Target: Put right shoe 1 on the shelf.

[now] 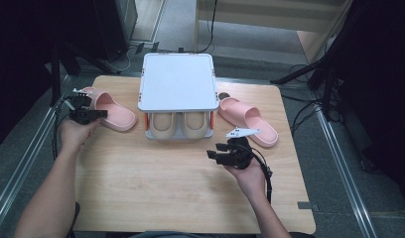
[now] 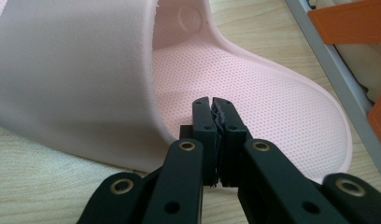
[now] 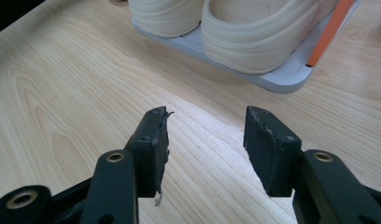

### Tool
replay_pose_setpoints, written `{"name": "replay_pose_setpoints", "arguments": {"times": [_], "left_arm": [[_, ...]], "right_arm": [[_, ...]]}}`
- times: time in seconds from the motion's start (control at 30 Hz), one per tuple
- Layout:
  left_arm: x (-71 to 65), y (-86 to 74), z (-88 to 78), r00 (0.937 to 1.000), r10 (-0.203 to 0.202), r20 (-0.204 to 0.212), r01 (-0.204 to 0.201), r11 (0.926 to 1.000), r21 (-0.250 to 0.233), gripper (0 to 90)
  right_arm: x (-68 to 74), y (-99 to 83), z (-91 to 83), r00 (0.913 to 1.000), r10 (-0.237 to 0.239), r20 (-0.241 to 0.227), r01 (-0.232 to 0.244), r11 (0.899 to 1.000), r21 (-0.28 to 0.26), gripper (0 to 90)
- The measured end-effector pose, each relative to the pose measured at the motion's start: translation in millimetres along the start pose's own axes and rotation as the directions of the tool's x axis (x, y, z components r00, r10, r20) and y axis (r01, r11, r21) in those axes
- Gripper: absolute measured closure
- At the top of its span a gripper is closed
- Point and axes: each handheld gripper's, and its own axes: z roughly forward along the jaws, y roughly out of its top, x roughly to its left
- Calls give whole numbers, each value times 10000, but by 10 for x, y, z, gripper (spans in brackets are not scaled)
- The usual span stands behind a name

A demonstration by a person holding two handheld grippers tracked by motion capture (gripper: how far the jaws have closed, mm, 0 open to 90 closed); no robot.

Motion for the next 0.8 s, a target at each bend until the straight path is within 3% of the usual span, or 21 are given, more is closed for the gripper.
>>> {"name": "replay_pose_setpoints", "arguments": {"times": [0.37,0.8], "left_arm": [[45,-71,-62,10000,-15,95,16,10000,-49,877],[160,-197,-218,9996,-226,-190,224,9997,-125,868]], "right_arm": [[10,39,48,9999,-93,-69,94,9999,76,507],[45,132,169,9987,-308,-409,318,9992,248,505]]}}
